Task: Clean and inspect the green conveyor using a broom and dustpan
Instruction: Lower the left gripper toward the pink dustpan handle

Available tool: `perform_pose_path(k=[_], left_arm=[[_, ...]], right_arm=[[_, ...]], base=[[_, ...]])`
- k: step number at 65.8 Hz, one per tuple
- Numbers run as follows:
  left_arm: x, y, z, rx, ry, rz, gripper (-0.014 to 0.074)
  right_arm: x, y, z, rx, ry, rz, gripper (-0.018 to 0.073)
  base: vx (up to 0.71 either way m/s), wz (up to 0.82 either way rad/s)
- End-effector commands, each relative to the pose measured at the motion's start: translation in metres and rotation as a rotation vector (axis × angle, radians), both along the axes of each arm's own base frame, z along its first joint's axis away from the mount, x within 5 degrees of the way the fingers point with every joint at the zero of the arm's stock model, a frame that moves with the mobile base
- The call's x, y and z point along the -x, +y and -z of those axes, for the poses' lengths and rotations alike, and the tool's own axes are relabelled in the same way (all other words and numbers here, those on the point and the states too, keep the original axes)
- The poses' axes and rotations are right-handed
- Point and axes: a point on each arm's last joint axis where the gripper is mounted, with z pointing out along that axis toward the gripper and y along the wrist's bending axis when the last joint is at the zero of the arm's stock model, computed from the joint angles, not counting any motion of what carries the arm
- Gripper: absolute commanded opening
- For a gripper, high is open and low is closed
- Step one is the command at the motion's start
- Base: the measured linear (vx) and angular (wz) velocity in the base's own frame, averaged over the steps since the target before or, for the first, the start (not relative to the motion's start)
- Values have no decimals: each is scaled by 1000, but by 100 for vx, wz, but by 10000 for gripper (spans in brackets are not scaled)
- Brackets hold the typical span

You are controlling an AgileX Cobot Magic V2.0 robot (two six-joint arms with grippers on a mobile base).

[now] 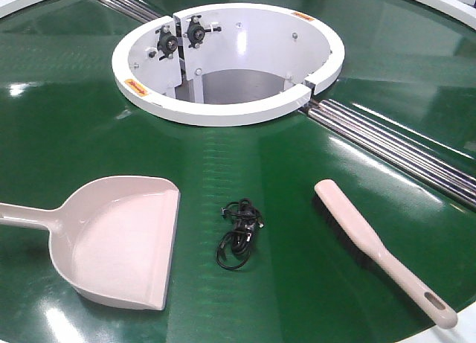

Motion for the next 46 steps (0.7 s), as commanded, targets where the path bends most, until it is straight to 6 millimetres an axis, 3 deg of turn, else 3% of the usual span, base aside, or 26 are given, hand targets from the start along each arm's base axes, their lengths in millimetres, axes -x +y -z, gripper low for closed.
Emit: perform_pose_path(k=[1,10,23,36,46], left_arm=[[-13,0,-28,8,50,2,-6],[-41,1,-34,19,264,11,-6],[-67,2,-22,25,409,12,-6],[-77,2,-16,29,443,10,4],[-79,3,-18,27,418,8,78]], right_arm=[[0,1,-3,4,-68,-6,-10],[0,1,-3,4,-68,-6,-10],[0,1,-3,4,-68,-6,-10],[0,1,-3,4,-68,-6,-10],[0,1,-3,4,-68,-6,-10]], base=[[0,0],[0,0],[0,0],[0,0],[0,0]])
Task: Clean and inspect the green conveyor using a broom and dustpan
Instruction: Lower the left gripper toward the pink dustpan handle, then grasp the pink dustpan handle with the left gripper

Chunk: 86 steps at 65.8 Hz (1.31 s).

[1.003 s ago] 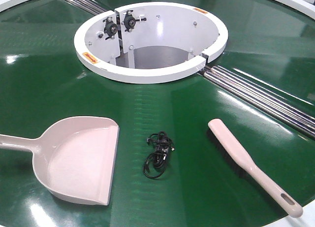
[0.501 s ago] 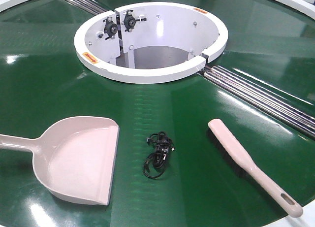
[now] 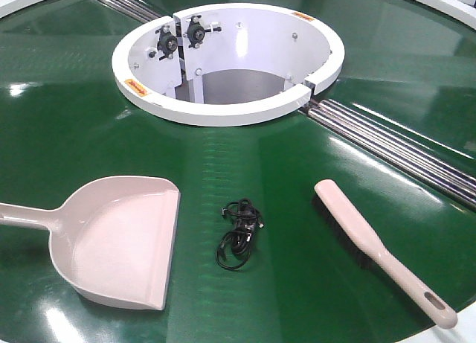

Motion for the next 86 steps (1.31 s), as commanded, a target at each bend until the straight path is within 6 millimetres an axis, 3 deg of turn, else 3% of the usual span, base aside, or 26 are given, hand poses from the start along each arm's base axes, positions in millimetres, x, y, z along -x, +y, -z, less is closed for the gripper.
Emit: perform_pose_path(k=[1,18,25,37,49,60,74,86], left_arm=[[-6,1,-19,7,-124,-12,96],[-6,1,-20,2,-135,-12,456],[-6,1,-21,9,-145,-14,552],[-7,0,-29,98,-172,-36,561],[-16,0,-78,-52,-87,33,554],[-43,1,-108,-237,161,147,554],[-84,1,-104,-489,456,427,554],[-112,1,-88,-699,485,635,554]], right_arm=[[0,1,-3,4,-68,-6,-10],[0,1,-3,4,-68,-6,-10],[0,1,-3,4,-68,-6,-10],[0,1,-3,4,-67,-6,-10],[0,1,-3,4,-68,-6,-10],[0,1,-3,4,-68,-6,-10],[0,1,-3,4,-68,-6,-10],[0,1,-3,4,-68,-6,-10]], base=[[0,0],[0,0],[0,0],[0,0],[0,0],[0,0],[0,0],[0,0]])
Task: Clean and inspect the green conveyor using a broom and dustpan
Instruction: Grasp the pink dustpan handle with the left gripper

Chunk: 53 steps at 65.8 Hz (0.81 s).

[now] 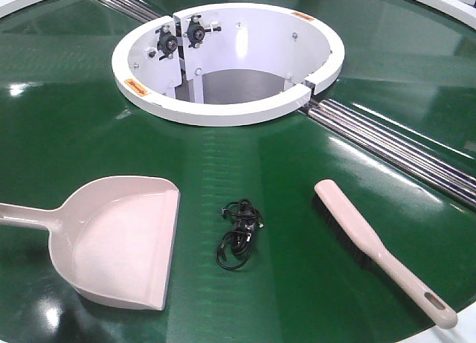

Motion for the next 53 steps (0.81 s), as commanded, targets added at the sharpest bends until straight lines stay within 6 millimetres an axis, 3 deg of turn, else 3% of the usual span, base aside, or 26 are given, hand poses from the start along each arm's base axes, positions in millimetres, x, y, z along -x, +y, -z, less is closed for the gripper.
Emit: perform_pose_path(k=[1,13,21,37,53], left_arm=[[-12,-1,-7,-59,-66,119,554],[-28,-7,11,-123,-22,374,554],[-40,-5,28,-164,55,455,554],[-64,5,62,-262,167,494,554],[-78,6,84,-278,208,556,554]], right_arm=[[0,1,-3,4,-68,-6,-10],[0,1,-3,4,-68,-6,-10],[0,1,-3,4,-68,-6,-10],[0,1,-3,4,-68,-6,-10],[0,1,-3,4,-68,-6,-10]], base=[[0,0],[0,0],[0,0],[0,0],[0,0]])
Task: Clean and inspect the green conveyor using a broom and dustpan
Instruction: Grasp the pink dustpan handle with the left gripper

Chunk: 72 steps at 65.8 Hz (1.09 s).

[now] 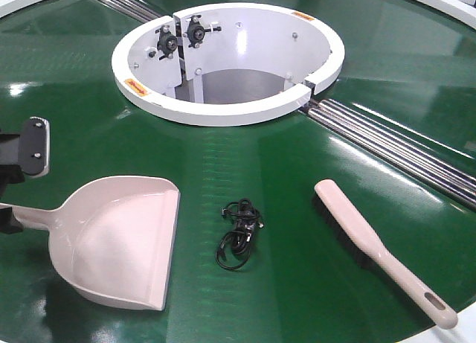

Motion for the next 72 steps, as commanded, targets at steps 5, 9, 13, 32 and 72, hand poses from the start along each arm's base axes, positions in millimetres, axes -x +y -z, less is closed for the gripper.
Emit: perform_pose_path(k=[5,9,13,32,72], left_arm=[[-7,1,-8,-18,-56,54,554],[-10,0,-7,-27,-68,94,554],[-12,-1,-7,-25,-87,120,554],[-22,-1,13,-29,-44,190,554],[-28,-6,27,-14,-24,247,137]], right_arm=[[0,1,-3,4,-68,-6,-10],[0,1,-3,4,-68,-6,-10],[0,1,-3,4,-68,-6,-10],[0,1,-3,4,-68,-6,-10],[0,1,-3,4,-68,-6,-10]], base=[[0,0],[0,0],[0,0],[0,0],[0,0]])
